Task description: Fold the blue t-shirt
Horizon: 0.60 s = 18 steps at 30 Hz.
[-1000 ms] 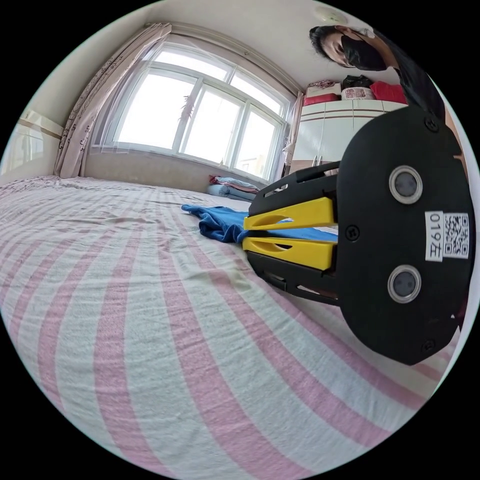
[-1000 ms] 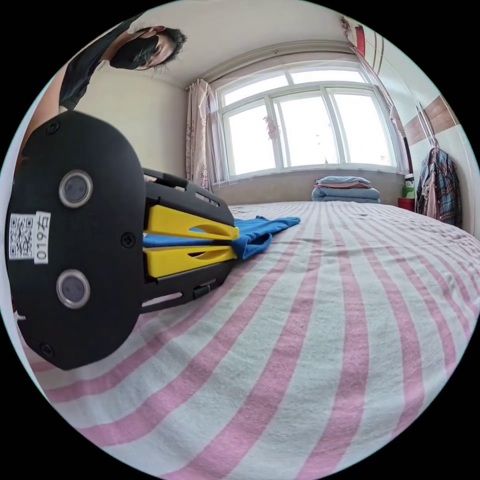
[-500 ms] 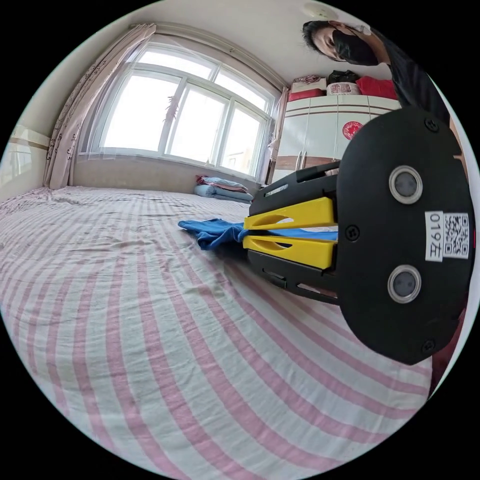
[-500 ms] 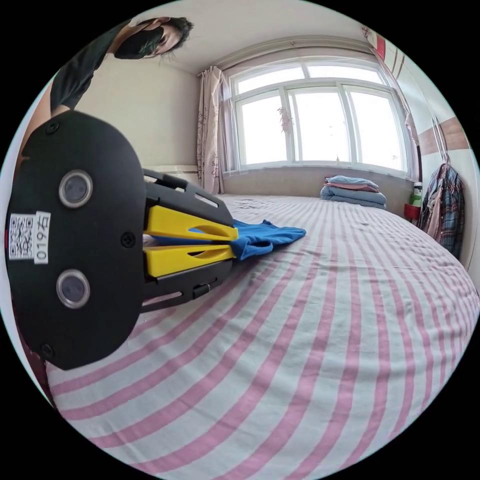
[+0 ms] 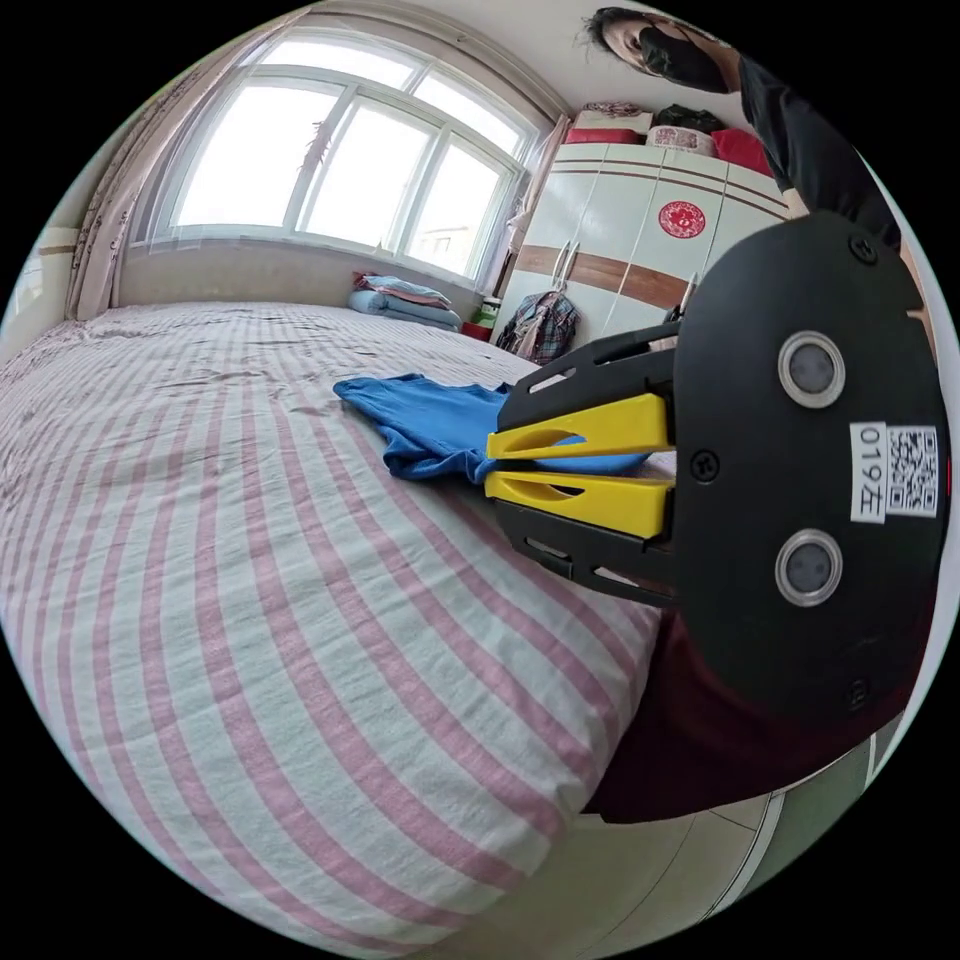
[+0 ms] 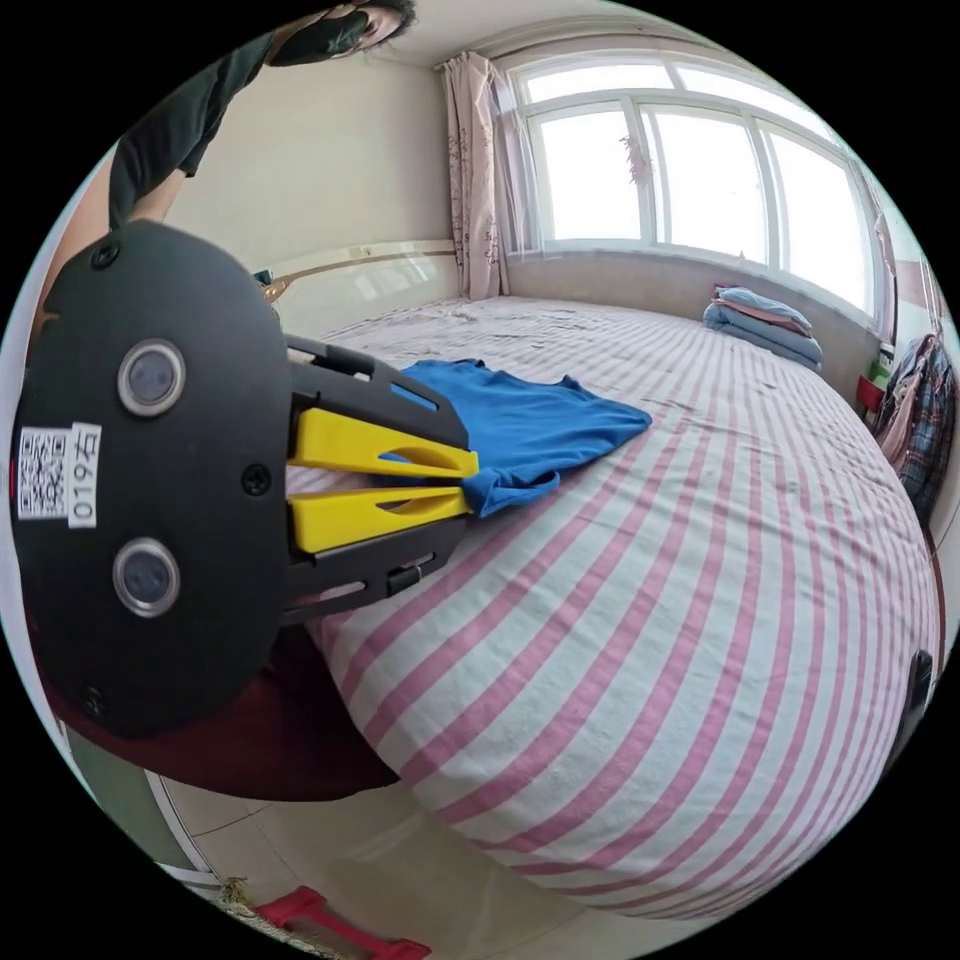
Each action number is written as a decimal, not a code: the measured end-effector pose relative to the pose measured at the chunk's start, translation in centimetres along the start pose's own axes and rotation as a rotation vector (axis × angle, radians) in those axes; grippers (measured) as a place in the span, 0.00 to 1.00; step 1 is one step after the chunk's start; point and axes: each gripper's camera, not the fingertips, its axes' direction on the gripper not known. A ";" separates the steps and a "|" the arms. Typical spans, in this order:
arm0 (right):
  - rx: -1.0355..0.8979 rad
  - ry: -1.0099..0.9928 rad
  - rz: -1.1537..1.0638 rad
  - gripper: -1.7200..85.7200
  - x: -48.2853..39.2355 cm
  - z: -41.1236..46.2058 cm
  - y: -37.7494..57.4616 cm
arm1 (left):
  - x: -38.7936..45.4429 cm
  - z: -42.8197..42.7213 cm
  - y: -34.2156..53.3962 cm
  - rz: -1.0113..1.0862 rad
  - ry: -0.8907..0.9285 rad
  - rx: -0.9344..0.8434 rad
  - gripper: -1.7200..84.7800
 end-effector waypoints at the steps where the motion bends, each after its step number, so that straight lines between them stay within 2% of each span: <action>1: -0.011 0.015 -0.001 0.02 -0.1 0.5 0.3 | -0.3 0.0 0.3 0.013 -0.015 -0.017 0.05; 6: -0.020 0.054 0.026 0.08 -1.1 5.3 2.7 | -1.0 0.0 1.1 0.043 -0.039 -0.050 0.07; 8: -0.033 0.000 0.048 0.10 -1.2 6.5 3.5 | -1.7 -0.2 1.7 0.028 -0.004 -0.066 0.08; 13: -0.097 0.085 -0.034 0.09 -3.8 7.9 6.3 | -2.3 -3.1 4.5 0.052 -0.015 -0.111 0.08; 16: -0.172 0.226 -0.291 0.04 -9.3 8.7 7.7 | -0.1 -5.4 5.7 0.192 -0.116 -0.166 0.06; 18: -0.242 0.402 -0.611 0.02 -16.3 10.4 9.7 | 3.0 -6.1 6.7 0.359 -0.215 -0.238 0.05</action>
